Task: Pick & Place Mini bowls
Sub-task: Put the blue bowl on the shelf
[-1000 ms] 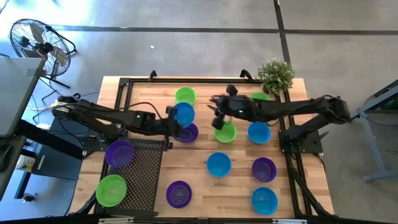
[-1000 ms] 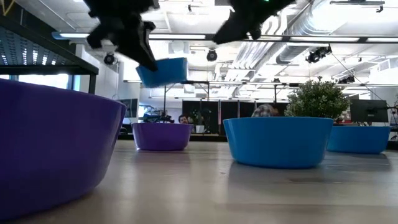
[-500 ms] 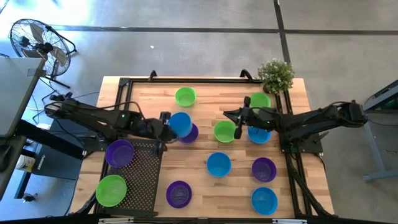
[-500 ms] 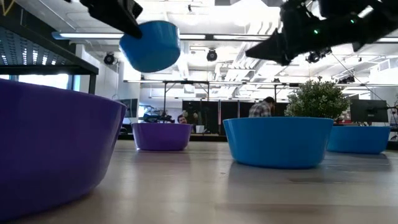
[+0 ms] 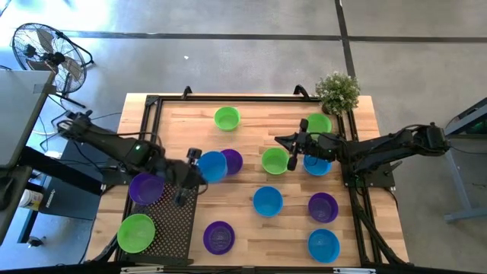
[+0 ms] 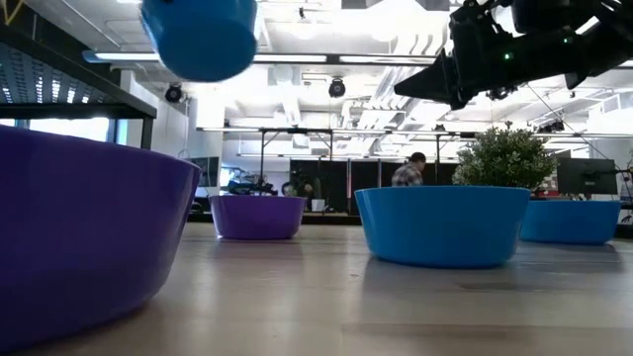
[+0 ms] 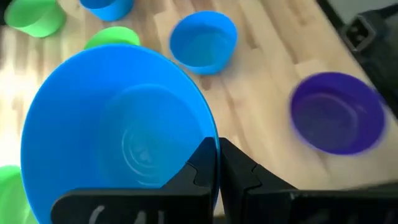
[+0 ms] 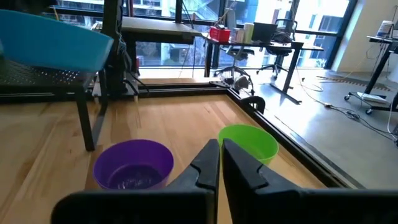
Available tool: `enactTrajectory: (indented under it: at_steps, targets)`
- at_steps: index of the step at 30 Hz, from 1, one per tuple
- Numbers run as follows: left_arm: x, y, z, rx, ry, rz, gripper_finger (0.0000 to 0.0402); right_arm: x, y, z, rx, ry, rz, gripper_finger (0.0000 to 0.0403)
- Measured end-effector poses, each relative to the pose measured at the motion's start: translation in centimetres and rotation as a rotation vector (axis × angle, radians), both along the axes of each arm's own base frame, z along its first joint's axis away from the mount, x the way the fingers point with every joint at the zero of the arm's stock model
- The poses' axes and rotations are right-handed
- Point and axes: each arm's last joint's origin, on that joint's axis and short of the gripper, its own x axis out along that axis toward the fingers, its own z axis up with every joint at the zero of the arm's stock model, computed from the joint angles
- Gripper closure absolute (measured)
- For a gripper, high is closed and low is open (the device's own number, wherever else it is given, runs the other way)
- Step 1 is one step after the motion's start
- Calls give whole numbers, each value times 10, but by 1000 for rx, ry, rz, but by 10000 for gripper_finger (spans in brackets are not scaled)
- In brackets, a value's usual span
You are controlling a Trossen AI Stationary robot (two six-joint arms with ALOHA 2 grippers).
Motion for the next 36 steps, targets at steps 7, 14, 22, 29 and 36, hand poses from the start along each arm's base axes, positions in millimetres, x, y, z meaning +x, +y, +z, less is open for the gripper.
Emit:
enactTrajectory:
  at_steps: [7, 14, 22, 29, 36]
  targets:
    - [-14, -21, 1, -1, 25, -39, 401, 0, 0, 0, 2, 0, 0, 401]
    - [-24, -33, 0, 31, 21, -48, 401, 0, 0, 0, 2, 0, 0, 396]
    - [-27, -40, 1, 26, 3, -79, 401, 0, 0, 0, 0, 1, 0, 398]
    - [-26, -41, 2, 10, -5, -87, 401, 0, 0, 0, 0, 1, 0, 396]
    - [-26, -42, 2, -1, -2, -97, 401, 0, 0, 0, 0, 2, 0, 394]
